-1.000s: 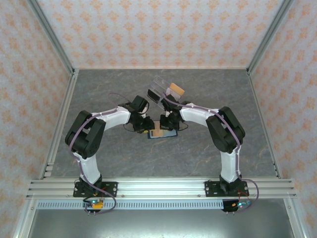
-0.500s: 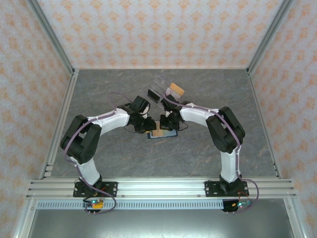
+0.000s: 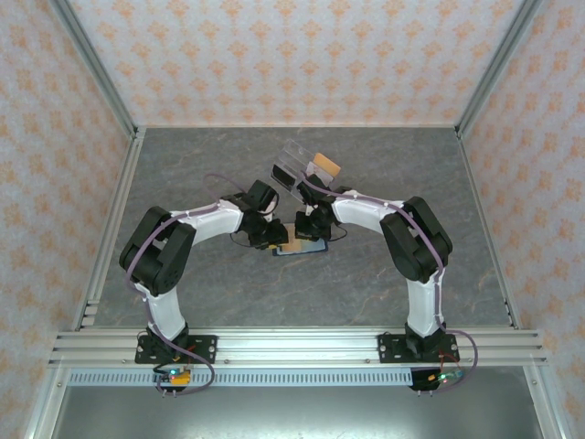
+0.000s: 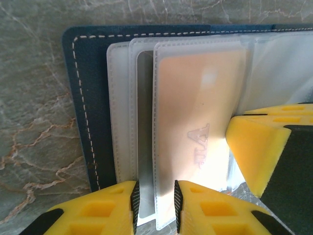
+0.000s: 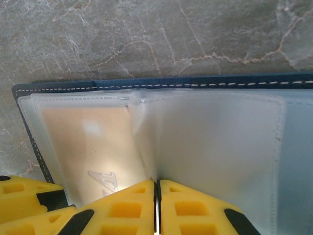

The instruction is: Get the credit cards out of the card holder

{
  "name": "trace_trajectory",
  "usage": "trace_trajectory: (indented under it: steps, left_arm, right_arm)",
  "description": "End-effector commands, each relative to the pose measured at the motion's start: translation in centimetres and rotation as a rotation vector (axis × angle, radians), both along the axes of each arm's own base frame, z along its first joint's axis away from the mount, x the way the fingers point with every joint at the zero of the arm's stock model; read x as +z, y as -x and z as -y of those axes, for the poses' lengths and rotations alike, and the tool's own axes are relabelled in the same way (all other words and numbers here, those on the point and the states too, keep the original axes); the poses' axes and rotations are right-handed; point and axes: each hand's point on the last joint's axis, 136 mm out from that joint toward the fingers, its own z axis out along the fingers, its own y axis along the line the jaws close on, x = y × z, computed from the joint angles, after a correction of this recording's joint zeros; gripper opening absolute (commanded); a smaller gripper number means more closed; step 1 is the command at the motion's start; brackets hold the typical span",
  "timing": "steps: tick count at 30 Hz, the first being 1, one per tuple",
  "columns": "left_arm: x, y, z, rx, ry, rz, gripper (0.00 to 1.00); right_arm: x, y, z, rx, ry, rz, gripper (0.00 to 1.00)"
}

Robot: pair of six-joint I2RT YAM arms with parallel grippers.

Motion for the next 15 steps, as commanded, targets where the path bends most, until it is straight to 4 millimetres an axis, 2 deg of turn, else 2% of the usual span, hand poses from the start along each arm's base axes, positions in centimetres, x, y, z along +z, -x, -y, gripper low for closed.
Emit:
trace_trajectory:
  steps: [1, 15]
  left_arm:
    - [-0.1, -0.1, 1.0, -0.010, 0.028, -0.002, 0.27]
    - [0.5, -0.6, 2.2, -0.009, 0.106, 0.014, 0.25]
  right_arm:
    - [-4.3, 1.2, 2.8, -0.026, 0.145, -0.061, 0.10]
    - [-4.2, 1.3, 2.7, -0.025, 0.139, -0.059, 0.10]
